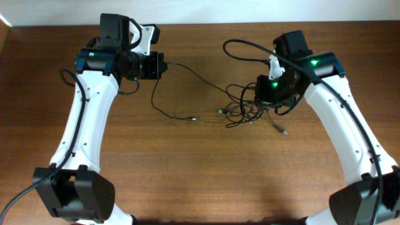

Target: Untangle cables

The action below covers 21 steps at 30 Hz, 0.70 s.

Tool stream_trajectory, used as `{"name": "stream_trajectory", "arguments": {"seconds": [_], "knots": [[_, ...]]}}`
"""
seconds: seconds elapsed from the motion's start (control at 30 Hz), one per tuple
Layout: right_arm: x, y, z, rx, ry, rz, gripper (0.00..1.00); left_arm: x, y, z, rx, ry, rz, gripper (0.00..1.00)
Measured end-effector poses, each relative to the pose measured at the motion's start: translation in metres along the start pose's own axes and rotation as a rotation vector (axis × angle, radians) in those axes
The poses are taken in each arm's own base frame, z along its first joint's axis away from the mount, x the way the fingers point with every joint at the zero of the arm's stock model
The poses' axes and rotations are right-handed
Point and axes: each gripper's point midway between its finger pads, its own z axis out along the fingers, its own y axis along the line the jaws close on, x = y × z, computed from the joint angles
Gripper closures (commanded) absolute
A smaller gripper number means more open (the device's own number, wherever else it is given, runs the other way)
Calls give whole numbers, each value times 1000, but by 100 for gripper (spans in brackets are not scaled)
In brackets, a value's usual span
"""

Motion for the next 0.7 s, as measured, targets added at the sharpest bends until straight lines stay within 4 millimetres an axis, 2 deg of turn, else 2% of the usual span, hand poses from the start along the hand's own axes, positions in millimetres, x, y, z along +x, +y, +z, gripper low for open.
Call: {"name": "stream_trajectory", "arguments": {"seconds": [0.17,0.37,0.4,0.43,0.47,0.6,0.7], "knots": [[3,0,-5,5,12,-10,96,1,2,1,-8,3,53,100],[-14,17,-41,-27,-72,-55,96,1,25,2,-136,11,76,100],[-14,18,-42,-28,-74,-56,96,1,27,1,-148,11,76,92],[-13,17,-42,-26,-69,-55,96,1,29,1,-158,11,76,79],[-13,17,-42,-26,-69,-55,96,1,29,1,-164,12,81,70],[-12,17,-42,-24,-66,-54,96,1,23,2,-126,11,84,47],[-12,17,-42,-24,-66,-54,96,1,13,3,-68,11,88,23]]}}
